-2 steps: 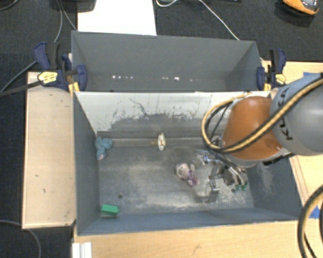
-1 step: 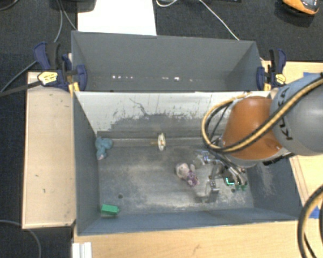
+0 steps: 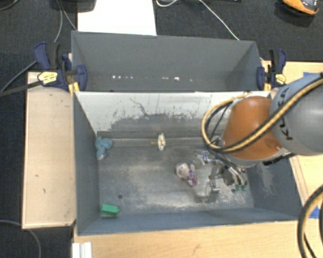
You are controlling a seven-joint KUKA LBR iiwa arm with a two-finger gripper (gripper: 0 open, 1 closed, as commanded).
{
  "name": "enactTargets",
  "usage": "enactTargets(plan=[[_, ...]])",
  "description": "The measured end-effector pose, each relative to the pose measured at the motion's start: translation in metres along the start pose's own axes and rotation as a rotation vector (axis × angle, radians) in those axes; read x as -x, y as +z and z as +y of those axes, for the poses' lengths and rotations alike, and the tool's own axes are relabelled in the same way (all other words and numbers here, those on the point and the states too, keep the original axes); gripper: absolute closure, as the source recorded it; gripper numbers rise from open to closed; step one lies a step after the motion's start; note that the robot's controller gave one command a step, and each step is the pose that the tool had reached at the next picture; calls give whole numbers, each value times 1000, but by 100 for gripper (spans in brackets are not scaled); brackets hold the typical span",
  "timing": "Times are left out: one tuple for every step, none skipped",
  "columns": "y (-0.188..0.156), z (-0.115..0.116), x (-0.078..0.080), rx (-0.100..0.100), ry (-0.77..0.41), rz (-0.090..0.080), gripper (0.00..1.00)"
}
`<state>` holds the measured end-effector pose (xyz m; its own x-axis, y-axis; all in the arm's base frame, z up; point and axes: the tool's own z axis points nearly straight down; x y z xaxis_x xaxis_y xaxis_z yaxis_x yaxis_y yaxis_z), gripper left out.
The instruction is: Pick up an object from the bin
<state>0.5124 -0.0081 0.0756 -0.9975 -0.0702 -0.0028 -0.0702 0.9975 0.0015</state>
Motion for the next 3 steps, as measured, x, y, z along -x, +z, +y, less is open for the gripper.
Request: enactTargets(plan=[[4, 25, 85, 2, 43, -9, 0], [5, 9, 70, 0, -18, -2, 0], [5, 24, 50, 3, 141, -10, 0]])
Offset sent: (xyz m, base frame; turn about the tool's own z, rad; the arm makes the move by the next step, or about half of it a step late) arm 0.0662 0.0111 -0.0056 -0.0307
